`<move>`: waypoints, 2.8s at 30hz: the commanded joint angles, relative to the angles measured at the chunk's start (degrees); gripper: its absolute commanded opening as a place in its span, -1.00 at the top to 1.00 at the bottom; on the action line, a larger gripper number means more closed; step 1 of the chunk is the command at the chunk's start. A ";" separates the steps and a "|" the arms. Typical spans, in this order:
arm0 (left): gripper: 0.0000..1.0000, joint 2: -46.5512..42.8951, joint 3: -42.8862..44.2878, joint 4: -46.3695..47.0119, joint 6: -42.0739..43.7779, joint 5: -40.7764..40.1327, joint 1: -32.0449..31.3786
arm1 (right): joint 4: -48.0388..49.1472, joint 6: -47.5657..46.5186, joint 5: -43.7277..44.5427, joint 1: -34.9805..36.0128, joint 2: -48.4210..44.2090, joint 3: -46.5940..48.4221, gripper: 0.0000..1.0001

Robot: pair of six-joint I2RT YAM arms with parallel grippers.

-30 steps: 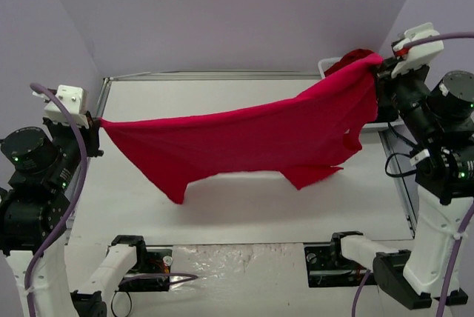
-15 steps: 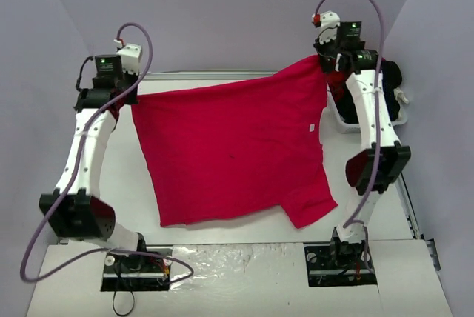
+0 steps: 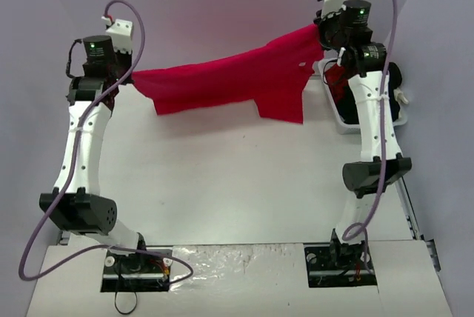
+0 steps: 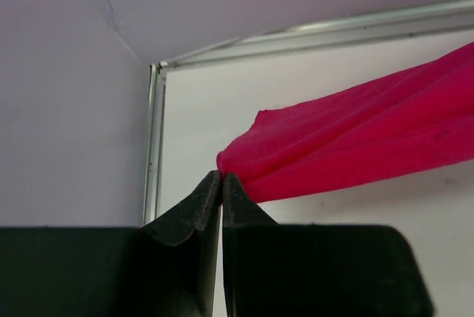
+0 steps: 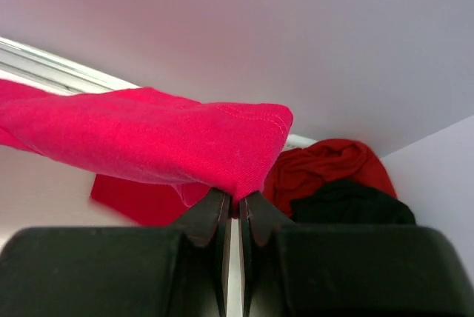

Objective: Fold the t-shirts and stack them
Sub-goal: Flatten out the tshirt

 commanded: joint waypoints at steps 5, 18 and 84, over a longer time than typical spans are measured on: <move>0.95 -21.07 -11.55 -1.27 0.09 0.50 0.47 | 5.26 -0.90 1.06 -0.21 -25.02 -20.36 1.00; 0.95 -45.01 -16.57 -15.15 0.53 1.64 0.47 | 2.10 1.82 -4.28 -6.62 -51.87 -39.83 1.00; -0.43 -36.40 -66.88 2.15 29.36 -5.82 -22.56 | 14.13 -4.16 -13.61 -4.25 -38.07 -82.88 -0.97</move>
